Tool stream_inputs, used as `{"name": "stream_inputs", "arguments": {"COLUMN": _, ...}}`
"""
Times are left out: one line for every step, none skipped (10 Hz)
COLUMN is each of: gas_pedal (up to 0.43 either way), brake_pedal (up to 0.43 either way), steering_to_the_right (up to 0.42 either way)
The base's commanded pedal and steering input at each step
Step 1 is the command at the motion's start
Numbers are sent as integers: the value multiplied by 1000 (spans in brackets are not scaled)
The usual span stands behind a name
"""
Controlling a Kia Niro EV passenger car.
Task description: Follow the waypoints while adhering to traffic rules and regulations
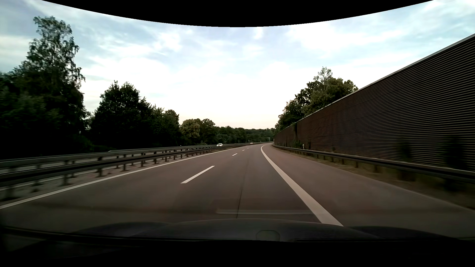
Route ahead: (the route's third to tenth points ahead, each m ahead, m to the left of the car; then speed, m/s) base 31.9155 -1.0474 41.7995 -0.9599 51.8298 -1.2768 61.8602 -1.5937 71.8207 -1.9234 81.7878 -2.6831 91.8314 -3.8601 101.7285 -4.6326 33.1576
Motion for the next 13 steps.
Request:
{"name": "stream_inputs", "arguments": {"gas_pedal": 197, "brake_pedal": 6, "steering_to_the_right": 5}}
{"name": "stream_inputs", "arguments": {"gas_pedal": 197, "brake_pedal": 6, "steering_to_the_right": 5}}
{"name": "stream_inputs", "arguments": {"gas_pedal": 197, "brake_pedal": 6, "steering_to_the_right": 5}}
{"name": "stream_inputs", "arguments": {"gas_pedal": 197, "brake_pedal": 6, "steering_to_the_right": 5}}
{"name": "stream_inputs", "arguments": {"gas_pedal": 197, "brake_pedal": 6, "steering_to_the_right": 5}}
{"name": "stream_inputs", "arguments": {"gas_pedal": 197, "brake_pedal": 6, "steering_to_the_right": 5}}
{"name": "stream_inputs", "arguments": {"gas_pedal": 197, "brake_pedal": 6, "steering_to_the_right": 5}}
{"name": "stream_inputs", "arguments": {"gas_pedal": 197, "brake_pedal": 6, "steering_to_the_right": 5}}
{"name": "stream_inputs", "arguments": {"gas_pedal": 197, "brake_pedal": 6, "steering_to_the_right": 4}}
{"name": "stream_inputs", "arguments": {"gas_pedal": 197, "brake_pedal": 6, "steering_to_the_right": 5}}
{"name": "stream_inputs", "arguments": {"gas_pedal": 197, "brake_pedal": 6, "steering_to_the_right": 6}}
{"name": "stream_inputs", "arguments": {"gas_pedal": 197, "brake_pedal": 6, "steering_to_the_right": 6}}
{"name": "stream_inputs", "arguments": {"gas_pedal": 197, "brake_pedal": 6, "steering_to_the_right": 6}}
